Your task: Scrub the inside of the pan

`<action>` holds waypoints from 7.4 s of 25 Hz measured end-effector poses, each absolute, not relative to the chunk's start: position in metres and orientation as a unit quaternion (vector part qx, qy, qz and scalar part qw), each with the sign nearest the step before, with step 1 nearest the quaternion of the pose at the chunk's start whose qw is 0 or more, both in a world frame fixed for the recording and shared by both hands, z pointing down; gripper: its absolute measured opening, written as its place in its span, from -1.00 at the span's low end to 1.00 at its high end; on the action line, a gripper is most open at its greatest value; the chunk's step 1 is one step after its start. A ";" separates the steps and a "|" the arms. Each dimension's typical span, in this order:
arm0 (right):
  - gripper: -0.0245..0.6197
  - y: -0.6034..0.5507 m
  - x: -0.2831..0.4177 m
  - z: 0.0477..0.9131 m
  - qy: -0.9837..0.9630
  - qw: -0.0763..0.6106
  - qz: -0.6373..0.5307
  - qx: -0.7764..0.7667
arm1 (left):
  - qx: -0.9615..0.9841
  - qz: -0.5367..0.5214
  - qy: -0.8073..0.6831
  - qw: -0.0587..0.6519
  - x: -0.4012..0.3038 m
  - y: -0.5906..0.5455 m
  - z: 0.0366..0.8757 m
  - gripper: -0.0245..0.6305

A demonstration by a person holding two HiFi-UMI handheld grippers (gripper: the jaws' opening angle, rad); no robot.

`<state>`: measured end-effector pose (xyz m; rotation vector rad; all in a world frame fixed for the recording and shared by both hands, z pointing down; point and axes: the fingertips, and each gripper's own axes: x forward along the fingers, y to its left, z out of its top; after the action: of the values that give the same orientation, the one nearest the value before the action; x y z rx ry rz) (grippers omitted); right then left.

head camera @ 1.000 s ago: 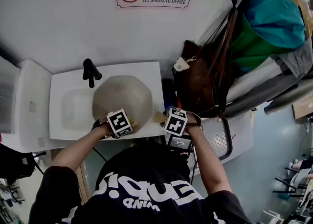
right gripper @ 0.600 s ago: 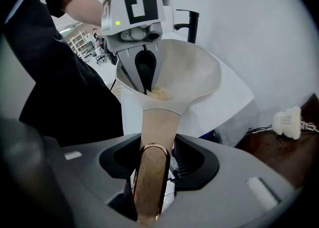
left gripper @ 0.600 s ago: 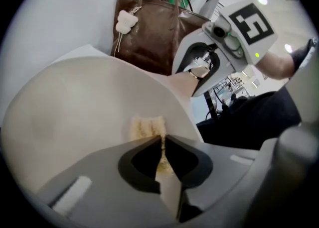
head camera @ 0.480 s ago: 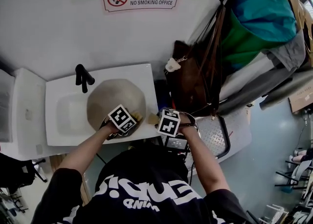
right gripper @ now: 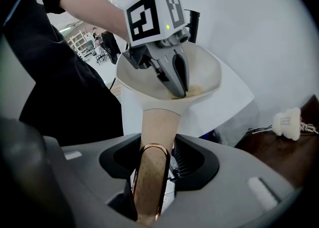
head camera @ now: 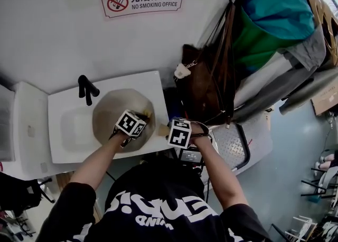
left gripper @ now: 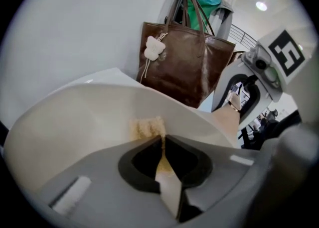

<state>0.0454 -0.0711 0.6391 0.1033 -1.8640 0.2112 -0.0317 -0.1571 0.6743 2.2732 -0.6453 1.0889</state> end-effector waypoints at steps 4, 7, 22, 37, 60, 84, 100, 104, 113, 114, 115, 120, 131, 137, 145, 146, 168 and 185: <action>-0.31 -0.070 0.044 0.638 -0.803 0.588 0.091 0.046 | 0.841 0.414 -0.246 0.247 -0.039 -0.171 0.676 -0.85; -0.31 -0.070 0.045 0.638 -0.804 0.586 0.093 0.047 | 0.836 0.435 -0.248 0.225 -0.047 -0.185 0.677 -0.86; -0.31 -0.070 0.046 0.638 -0.805 0.584 0.098 0.046 | 0.798 0.520 -0.265 0.150 -0.108 -0.214 0.677 -0.86; -0.31 -0.070 0.046 0.637 -0.808 0.579 0.099 0.048 | 0.711 0.658 -0.171 0.181 -0.182 -0.143 0.698 -0.86; -0.31 -0.069 0.045 0.637 -0.809 0.577 0.103 0.047 | 0.758 0.564 -0.031 0.326 -0.097 -0.052 0.693 -0.86; -0.31 -0.065 0.043 0.640 -0.816 0.563 0.121 0.048 | 0.806 0.504 -0.220 0.217 -0.070 -0.165 0.695 -0.85; -0.31 -0.064 0.042 0.639 -0.819 0.557 0.126 0.048 | 0.764 0.557 -0.269 0.183 -0.145 -0.202 0.694 -0.85; -0.31 -0.064 0.043 0.640 -0.819 0.557 0.127 0.048 | 0.736 0.578 -0.296 0.192 -0.177 -0.197 0.696 -0.85; -0.31 -0.065 0.043 0.640 -0.816 0.563 0.121 0.048 | 0.715 0.592 -0.282 0.244 -0.194 -0.169 0.701 -0.85; -0.31 -0.065 0.043 0.640 -0.816 0.563 0.121 0.048 | 0.717 0.590 -0.277 0.247 -0.193 -0.166 0.701 -0.85; -0.31 -0.065 0.043 0.640 -0.816 0.563 0.121 0.047 | 0.720 0.588 -0.272 0.249 -0.191 -0.163 0.700 -0.85; -0.31 -0.064 0.043 0.639 -0.815 0.565 0.121 0.049 | 0.728 0.575 -0.262 0.266 -0.181 -0.151 0.698 -0.85; -0.31 -0.065 0.043 0.639 -0.814 0.566 0.118 0.053 | 0.753 0.542 -0.236 0.289 -0.134 -0.131 0.698 -0.85; -0.31 -0.065 0.044 0.639 -0.814 0.566 0.117 0.054 | 0.763 0.524 -0.231 0.299 -0.107 -0.131 0.699 -0.85; -0.31 -0.064 0.043 0.642 -0.814 0.566 0.117 0.054 | 0.771 0.503 -0.225 0.318 -0.078 -0.133 0.702 -0.85; -0.31 -0.064 0.043 0.642 -0.814 0.566 0.117 0.054 | 0.772 0.502 -0.224 0.319 -0.075 -0.133 0.702 -0.85; -0.32 -0.066 0.043 0.652 -0.816 0.564 0.115 0.051 | 0.794 0.415 -0.174 0.409 -0.066 -0.095 0.685 -0.85; -0.33 -0.067 0.038 0.674 -0.824 0.551 0.118 0.055 | 0.834 0.304 -0.270 0.373 -0.075 -0.121 0.630 -0.85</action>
<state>0.0377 -0.0669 0.6745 0.1311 -1.9508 0.2796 -0.0748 -0.1207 0.6296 2.1370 -0.6926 0.7778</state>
